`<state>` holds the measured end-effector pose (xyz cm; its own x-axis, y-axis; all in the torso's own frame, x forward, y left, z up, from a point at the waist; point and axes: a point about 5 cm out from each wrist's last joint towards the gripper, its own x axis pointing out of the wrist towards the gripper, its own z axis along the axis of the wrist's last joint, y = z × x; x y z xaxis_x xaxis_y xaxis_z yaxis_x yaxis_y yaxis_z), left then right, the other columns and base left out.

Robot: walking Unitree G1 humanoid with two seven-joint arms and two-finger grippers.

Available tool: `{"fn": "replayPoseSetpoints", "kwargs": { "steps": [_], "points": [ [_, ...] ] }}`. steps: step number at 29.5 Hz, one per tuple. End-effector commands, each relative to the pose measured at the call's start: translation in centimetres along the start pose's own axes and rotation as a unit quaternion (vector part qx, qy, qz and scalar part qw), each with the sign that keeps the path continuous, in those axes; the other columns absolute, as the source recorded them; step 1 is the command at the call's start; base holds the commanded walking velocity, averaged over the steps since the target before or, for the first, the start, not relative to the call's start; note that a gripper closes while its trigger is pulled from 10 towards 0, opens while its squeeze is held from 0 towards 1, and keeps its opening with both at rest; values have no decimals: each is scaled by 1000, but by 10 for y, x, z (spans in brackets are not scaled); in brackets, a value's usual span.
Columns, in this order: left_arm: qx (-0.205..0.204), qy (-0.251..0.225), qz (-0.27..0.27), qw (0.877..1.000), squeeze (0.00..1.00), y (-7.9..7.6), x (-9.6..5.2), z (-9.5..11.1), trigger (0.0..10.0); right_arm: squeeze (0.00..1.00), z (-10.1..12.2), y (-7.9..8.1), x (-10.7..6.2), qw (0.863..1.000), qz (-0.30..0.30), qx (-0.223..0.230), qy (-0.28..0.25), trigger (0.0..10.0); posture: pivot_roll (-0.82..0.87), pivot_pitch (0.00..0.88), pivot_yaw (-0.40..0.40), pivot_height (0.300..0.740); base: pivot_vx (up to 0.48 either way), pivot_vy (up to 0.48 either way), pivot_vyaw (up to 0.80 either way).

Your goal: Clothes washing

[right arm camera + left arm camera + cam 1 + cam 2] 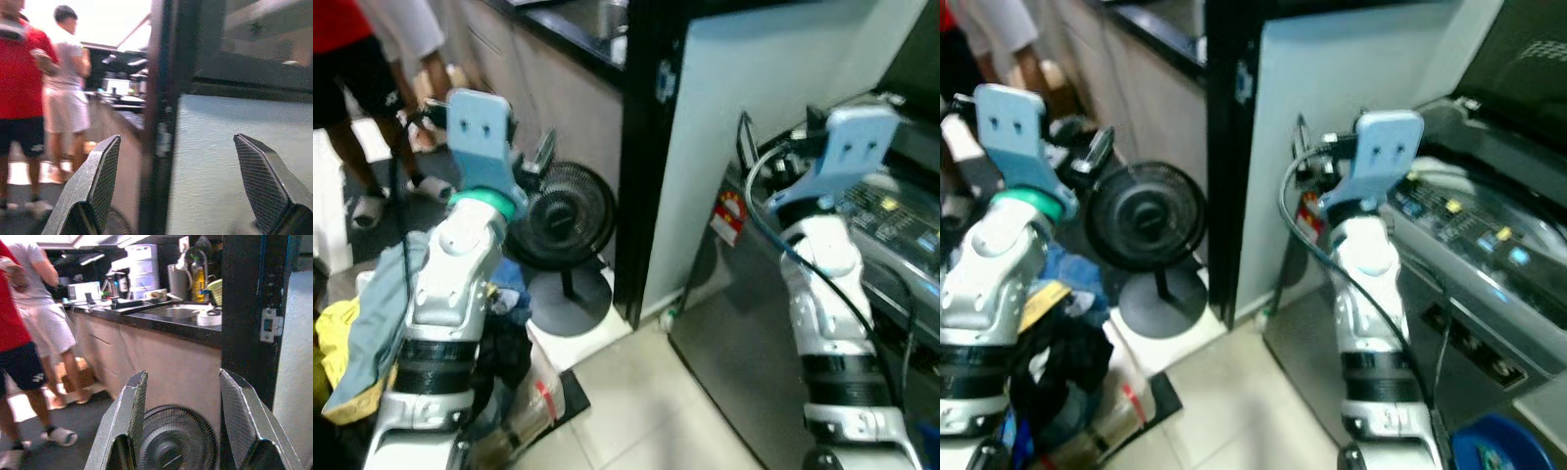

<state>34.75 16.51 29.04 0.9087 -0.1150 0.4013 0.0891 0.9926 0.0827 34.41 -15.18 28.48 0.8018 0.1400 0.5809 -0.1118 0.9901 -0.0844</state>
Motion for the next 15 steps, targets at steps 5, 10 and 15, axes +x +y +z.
{"fn": "replayPoseSetpoints", "kwargs": {
  "steps": [5,10,15],
  "points": [
    [1,5,-2,1000,0,-2,0,-2,10000,4,1,2,-1,1000,13,10,-1,10000,45,8,18,740,0,0,800],
    [1,6,0,1000,0,-2,-1,-2,10000,4,1,4,-2,1000,21,14,-1,10000,46,11,18,740,0,0,795],
    [0,7,1,1000,0,-3,-1,-2,10000,4,1,6,-2,1000,25,17,-1,10000,46,14,18,740,0,0,794]
  ]
}}
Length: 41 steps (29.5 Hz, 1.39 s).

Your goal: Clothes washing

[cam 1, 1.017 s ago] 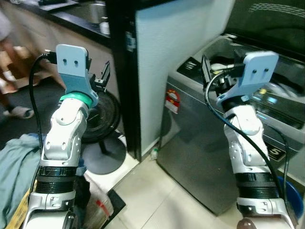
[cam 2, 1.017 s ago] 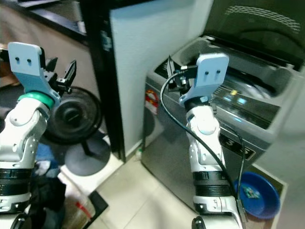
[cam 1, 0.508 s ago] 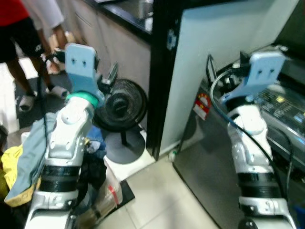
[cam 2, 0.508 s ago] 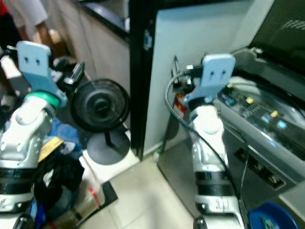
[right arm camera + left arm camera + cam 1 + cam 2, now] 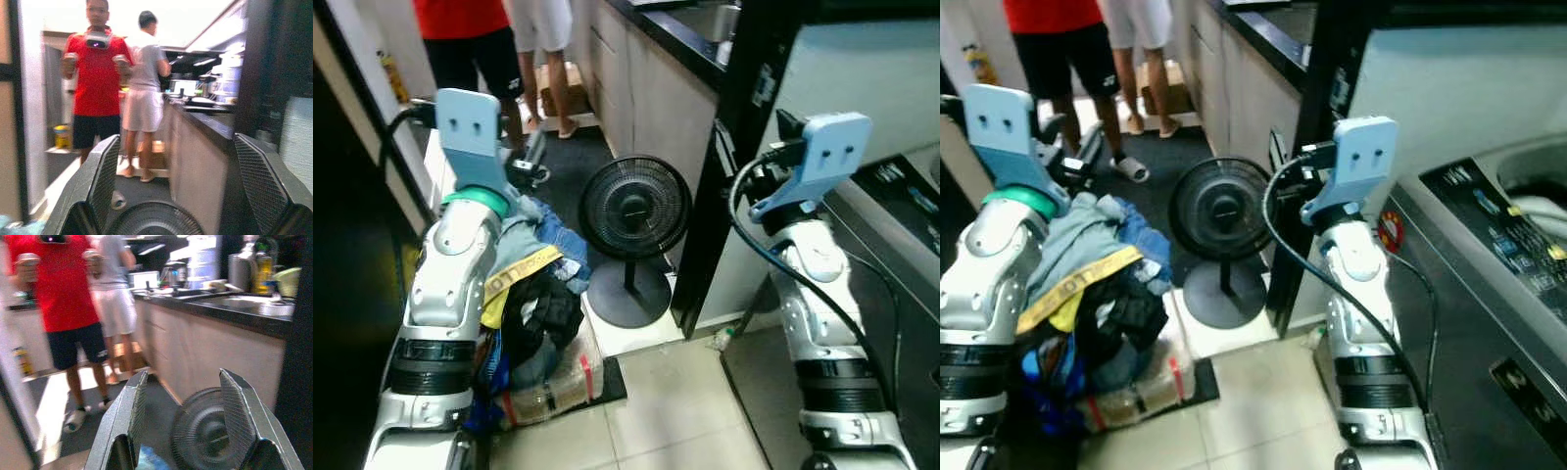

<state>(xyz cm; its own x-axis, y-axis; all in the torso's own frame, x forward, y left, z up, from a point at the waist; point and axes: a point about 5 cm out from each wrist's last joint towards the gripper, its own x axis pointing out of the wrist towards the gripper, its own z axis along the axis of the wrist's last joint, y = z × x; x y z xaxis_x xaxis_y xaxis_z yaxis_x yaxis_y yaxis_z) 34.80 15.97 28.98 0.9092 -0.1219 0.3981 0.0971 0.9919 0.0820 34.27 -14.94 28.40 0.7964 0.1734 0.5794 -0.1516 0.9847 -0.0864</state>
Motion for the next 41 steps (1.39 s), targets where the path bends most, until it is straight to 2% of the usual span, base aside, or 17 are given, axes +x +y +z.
{"fn": "replayPoseSetpoints", "kwargs": {
  "steps": [1,6,11,23,29,41],
  "points": [
    [2,6,4,1000,0,2,-1,-2,10000,4,0,3,-1,1000,9,8,1,10000,45,15,17,740,0,0,794],
    [3,12,8,1000,0,1,-1,-5,10000,0,0,4,-1,1000,10,12,2,10000,45,15,18,740,0,0,794],
    [-2,18,12,1000,0,-1,0,-7,10000,0,-3,4,-2,1000,3,27,9,10000,46,15,19,740,0,0,0],
    [-8,22,13,1000,0,-6,-1,-10,10000,0,-3,5,-3,1000,4,30,10,10000,45,20,20,740,0,0,0],
    [-10,20,6,1000,0,-9,-2,-10,10000,0,-5,6,-3,1000,5,25,13,10000,49,19,21,740,-453,0,0],
    [-8,17,7,1000,0,-7,-2,-9,10000,0,-6,3,-2,1000,-6,18,14,10000,49,13,21,740,-480,0,642]
  ]
}}
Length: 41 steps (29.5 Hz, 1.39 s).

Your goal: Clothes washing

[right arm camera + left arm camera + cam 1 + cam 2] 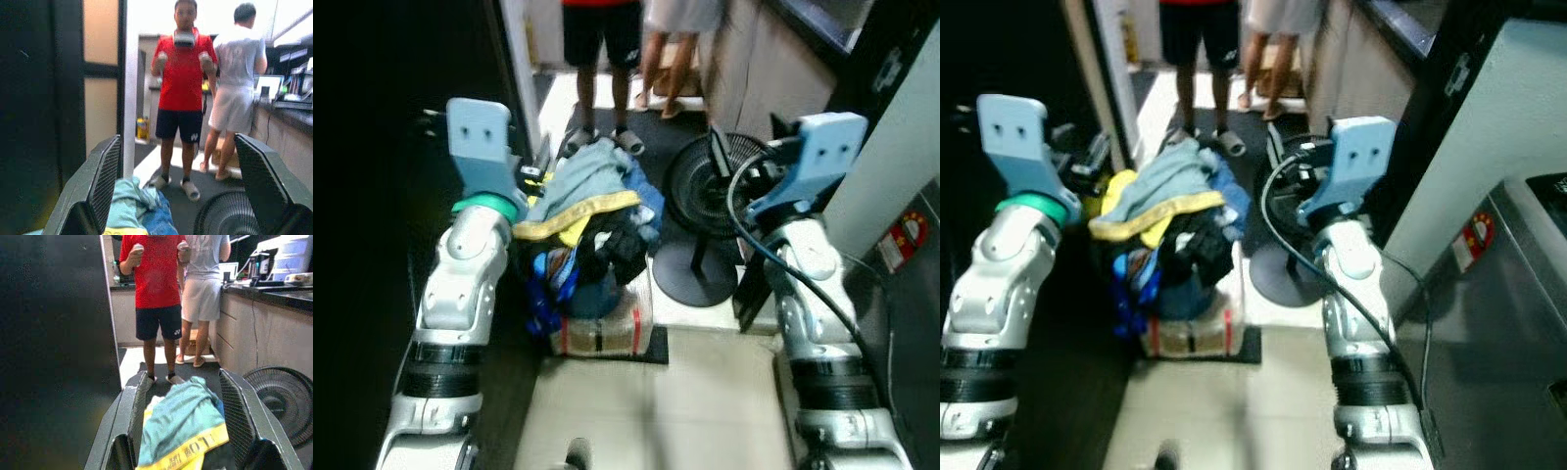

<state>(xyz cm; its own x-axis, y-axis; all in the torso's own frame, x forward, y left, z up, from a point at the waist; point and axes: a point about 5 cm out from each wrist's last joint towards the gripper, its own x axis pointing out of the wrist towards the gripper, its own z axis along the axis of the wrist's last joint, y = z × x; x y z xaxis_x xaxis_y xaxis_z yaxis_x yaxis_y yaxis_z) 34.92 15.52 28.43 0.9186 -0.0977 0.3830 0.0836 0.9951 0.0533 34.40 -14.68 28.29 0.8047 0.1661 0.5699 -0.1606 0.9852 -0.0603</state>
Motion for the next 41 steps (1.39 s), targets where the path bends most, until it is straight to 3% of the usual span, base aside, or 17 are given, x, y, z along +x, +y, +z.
{"fn": "replayPoseSetpoints", "kwargs": {
  "steps": [1,12,38,41],
  "points": [
    [2,8,-5,1000,0,-2,-1,-4,10000,0,-4,0,-3,1000,-3,4,8,10000,49,13,21,740,-480,0,0],
    [6,3,1,1000,0,1,0,-1,10000,0,-2,0,-3,1000,0,5,4,10000,46,14,22,740,-44,0,0],
    [8,-3,6,1000,0,4,0,1,10000,0,-5,-1,-3,1000,-6,-6,12,10000,48,21,22,740,461,0,0],
    [7,-3,6,1000,0,4,0,1,10000,0,-5,0,-3,1000,-3,-10,11,10000,48,22,22,740,460,0,800]
  ]
}}
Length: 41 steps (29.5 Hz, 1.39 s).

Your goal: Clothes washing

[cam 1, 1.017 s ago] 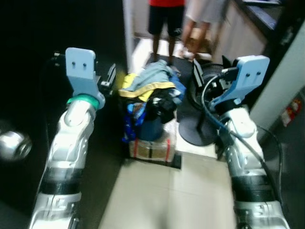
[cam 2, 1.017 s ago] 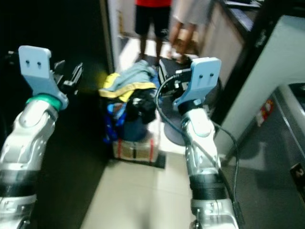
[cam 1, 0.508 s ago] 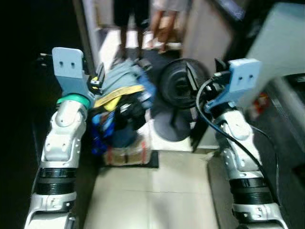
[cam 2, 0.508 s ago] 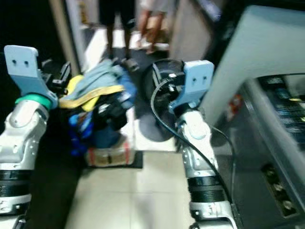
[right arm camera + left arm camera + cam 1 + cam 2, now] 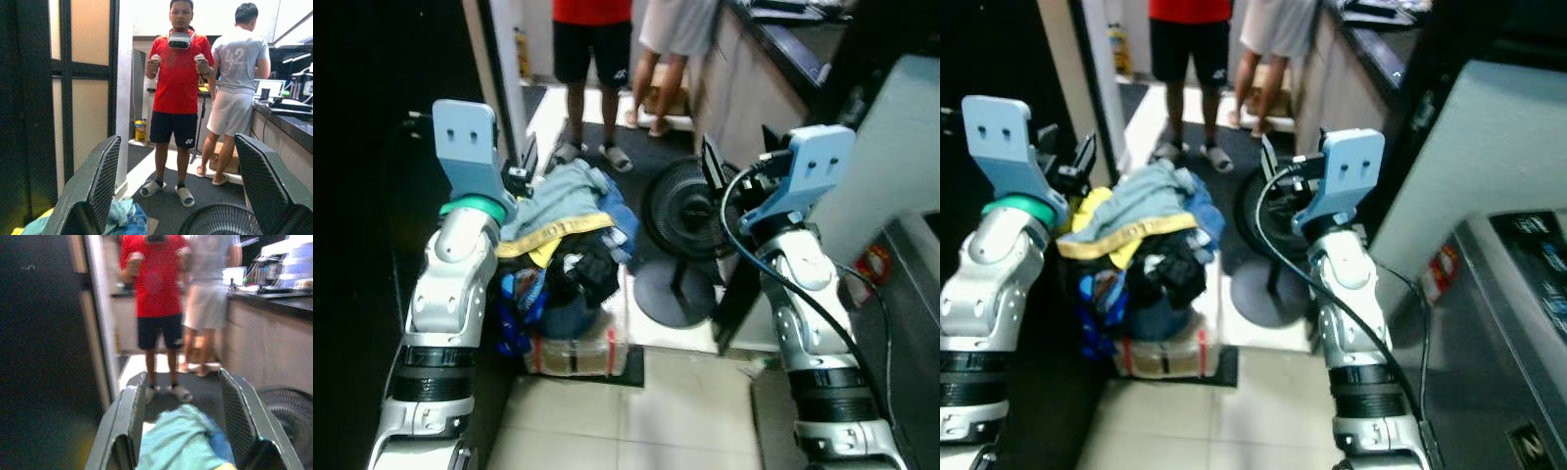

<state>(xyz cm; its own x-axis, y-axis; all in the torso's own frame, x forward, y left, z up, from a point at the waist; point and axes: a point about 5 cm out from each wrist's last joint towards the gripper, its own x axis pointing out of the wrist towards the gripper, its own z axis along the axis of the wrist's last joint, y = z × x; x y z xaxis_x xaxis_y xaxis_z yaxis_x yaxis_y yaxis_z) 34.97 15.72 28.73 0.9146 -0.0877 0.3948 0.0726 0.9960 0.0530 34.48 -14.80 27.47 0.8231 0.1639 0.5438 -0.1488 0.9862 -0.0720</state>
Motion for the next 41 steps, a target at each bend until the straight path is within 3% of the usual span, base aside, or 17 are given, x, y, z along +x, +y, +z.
{"fn": "replayPoseSetpoints", "kwargs": {
  "steps": [1,21,28,41],
  "points": [
    [5,4,1,1000,0,2,-1,-2,10000,0,2,0,1,1000,-1,-3,-5,10000,49,22,23,740,458,0,794],
    [5,5,1,1000,0,1,-1,-2,10000,0,-3,2,-1,1000,-1,4,8,10000,48,23,22,740,458,0,74],
    [2,9,-2,1000,0,0,-1,-4,10000,0,-13,-6,-3,999,-23,3,30,10000,41,25,27,740,443,0,-686],
    [2,31,-24,999,0,-9,-6,-17,10000,0,-28,-5,-11,998,-5,-16,57,10000,40,21,28,740,40,0,0]
  ]
}}
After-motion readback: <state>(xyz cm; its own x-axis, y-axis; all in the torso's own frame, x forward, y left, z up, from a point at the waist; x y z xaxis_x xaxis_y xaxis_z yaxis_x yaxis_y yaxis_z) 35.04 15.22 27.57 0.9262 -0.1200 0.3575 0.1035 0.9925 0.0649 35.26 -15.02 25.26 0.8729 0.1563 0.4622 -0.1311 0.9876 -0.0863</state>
